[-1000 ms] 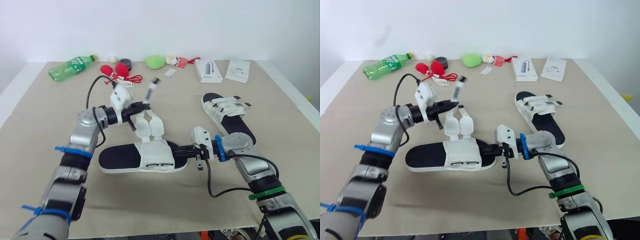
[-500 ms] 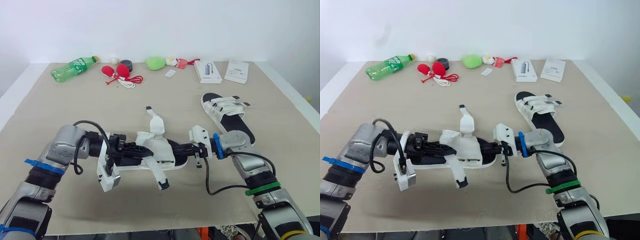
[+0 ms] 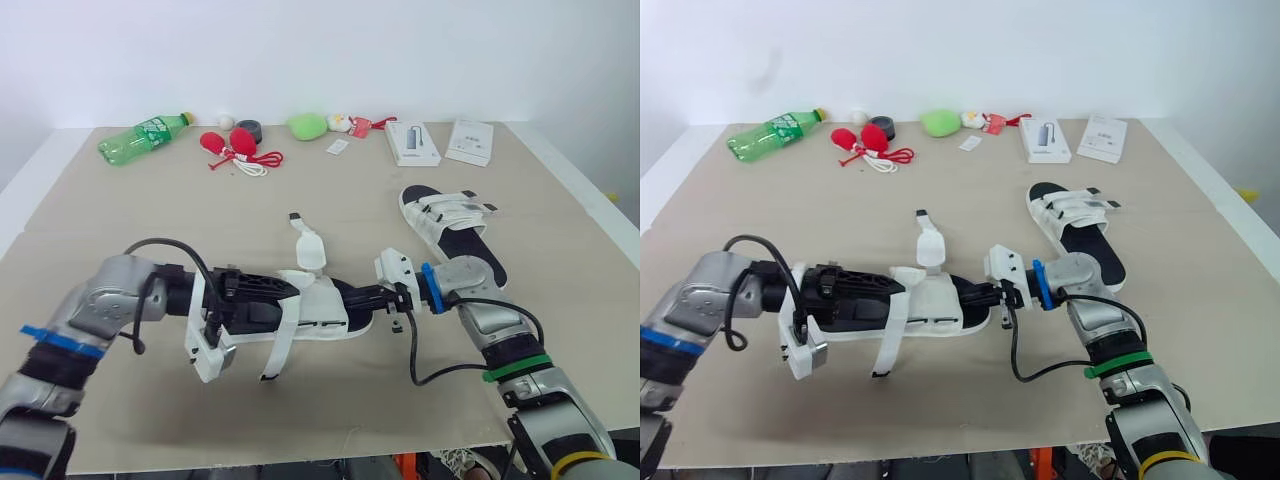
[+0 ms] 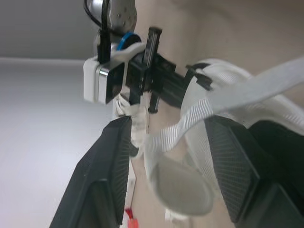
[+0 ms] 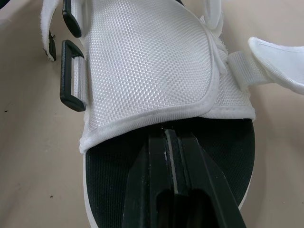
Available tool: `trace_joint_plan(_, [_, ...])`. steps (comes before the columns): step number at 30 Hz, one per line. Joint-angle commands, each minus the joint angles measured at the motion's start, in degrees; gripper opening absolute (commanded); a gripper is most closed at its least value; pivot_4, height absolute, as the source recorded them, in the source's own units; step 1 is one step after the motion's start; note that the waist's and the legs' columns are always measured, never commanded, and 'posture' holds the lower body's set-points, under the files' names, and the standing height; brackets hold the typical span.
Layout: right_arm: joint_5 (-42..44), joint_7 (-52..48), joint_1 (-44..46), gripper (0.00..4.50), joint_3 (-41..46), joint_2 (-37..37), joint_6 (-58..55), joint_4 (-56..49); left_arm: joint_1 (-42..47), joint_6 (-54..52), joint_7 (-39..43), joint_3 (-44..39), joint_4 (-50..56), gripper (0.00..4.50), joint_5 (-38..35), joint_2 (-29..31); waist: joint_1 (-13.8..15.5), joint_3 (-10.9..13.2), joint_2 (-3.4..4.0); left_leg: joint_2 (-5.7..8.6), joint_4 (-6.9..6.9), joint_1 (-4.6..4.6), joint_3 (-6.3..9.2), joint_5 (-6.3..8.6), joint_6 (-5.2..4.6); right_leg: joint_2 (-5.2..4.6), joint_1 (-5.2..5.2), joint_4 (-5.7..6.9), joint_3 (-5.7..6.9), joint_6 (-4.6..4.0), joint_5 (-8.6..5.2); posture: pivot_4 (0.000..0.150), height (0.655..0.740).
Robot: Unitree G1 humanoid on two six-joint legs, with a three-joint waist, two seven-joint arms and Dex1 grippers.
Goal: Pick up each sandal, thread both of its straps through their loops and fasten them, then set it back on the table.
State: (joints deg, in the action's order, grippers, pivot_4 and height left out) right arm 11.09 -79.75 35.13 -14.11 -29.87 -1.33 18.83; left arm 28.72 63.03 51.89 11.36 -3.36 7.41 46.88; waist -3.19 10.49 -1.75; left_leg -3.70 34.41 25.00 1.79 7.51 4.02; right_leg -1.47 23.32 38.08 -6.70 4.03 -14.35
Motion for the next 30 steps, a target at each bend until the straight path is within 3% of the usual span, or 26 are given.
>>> trace_joint_plan(1, [-0.9,-1.2,1.8,0.00,-0.8,0.4,1.0,2.1,-8.3,-14.5,-3.6,-9.4,7.3,2.57,-5.3,4.6,0.0,0.0,0.00,0.00,-0.01,-0.01,0.00,0.00,0.00,0.00,0.00,0.02,0.00,-0.01,-0.01,0.150,0.7400])
trace_joint_plan(2, [-0.9,-1.5,1.9,0.00,-0.9,0.4,1.1,2.5,-11.0,-19.6,-4.1,-11.0,9.4,2.57,-8.1,5.3,-0.2,0.0,0.00,-0.02,-0.01,-0.02,-0.02,0.00,0.00,0.01,0.01,0.03,0.00,-0.02,-0.01,0.150,0.7400])
trace_joint_plan(7, [-0.9,-2.5,2.6,0.00,-1.4,0.6,1.5,3.9,-33.2,-66.5,-7.4,-18.4,31.3,2.57,-45.9,14.7,-1.2,0.0,-0.02,-0.15,-0.07,-0.02,-0.13,0.05,-0.05,-0.01,0.06,0.09,0.01,-0.08,-0.12,0.150,0.7400])
trace_joint_plan(10, [-1.1,-2.7,3.3,0.00,-1.5,1.0,2.0,5.3,-42.1,-80.5,-11.5,-22.0,39.5,2.57,-69.8,18.0,-1.1,0.0,0.04,-0.23,-0.11,-0.06,-0.11,0.06,-0.04,0.00,0.05,0.10,0.10,-0.18,-0.16,0.150,0.7400])
trace_joint_plan(12, [-1.3,-2.9,4.0,0.00,-1.5,1.3,2.2,6.3,-45.3,-86.7,-12.3,-23.0,43.3,2.57,-75.9,19.0,-1.1,0.1,-0.04,-0.27,-0.11,-0.16,-0.16,0.06,-0.03,-0.02,0.01,0.10,0.21,-0.25,-0.17,0.150,0.7400])
trace_joint_plan(15, [-1.5,-3.0,4.9,0.00,-1.7,1.8,2.7,7.6,-47.0,-92.2,-12.4,-21.2,46.3,2.57,-76.9,19.5,-1.2,0.1,0.00,-0.27,-0.09,-0.27,-0.22,0.06,-0.03,-0.05,0.04,0.09,0.21,-0.31,-0.15,0.150,0.7400])
trace_joint_plan(24, [-1.8,-3.1,4.6,0.00,-1.5,1.5,3.4,7.5,-38.6,-96.1,-12.2,-10.6,42.9,2.57,-61.1,12.1,-1.3,0.1,-0.05,-0.19,-0.04,-0.49,-0.20,0.23,0.25,-0.04,0.09,-0.01,0.15,-0.42,-0.21,0.150,0.7400])
trace_joint_plan(30, [-1.7,-2.9,3.0,0.00,-0.7,-0.1,3.1,6.1,-37.1,-97.7,-8.1,-13.2,42.5,2.57,-61.9,11.9,-1.2,0.0,-0.08,-0.20,-0.07,-0.44,-0.19,0.28,0.31,-0.02,0.05,-0.01,0.14,-0.40,-0.24,0.150,0.7400])
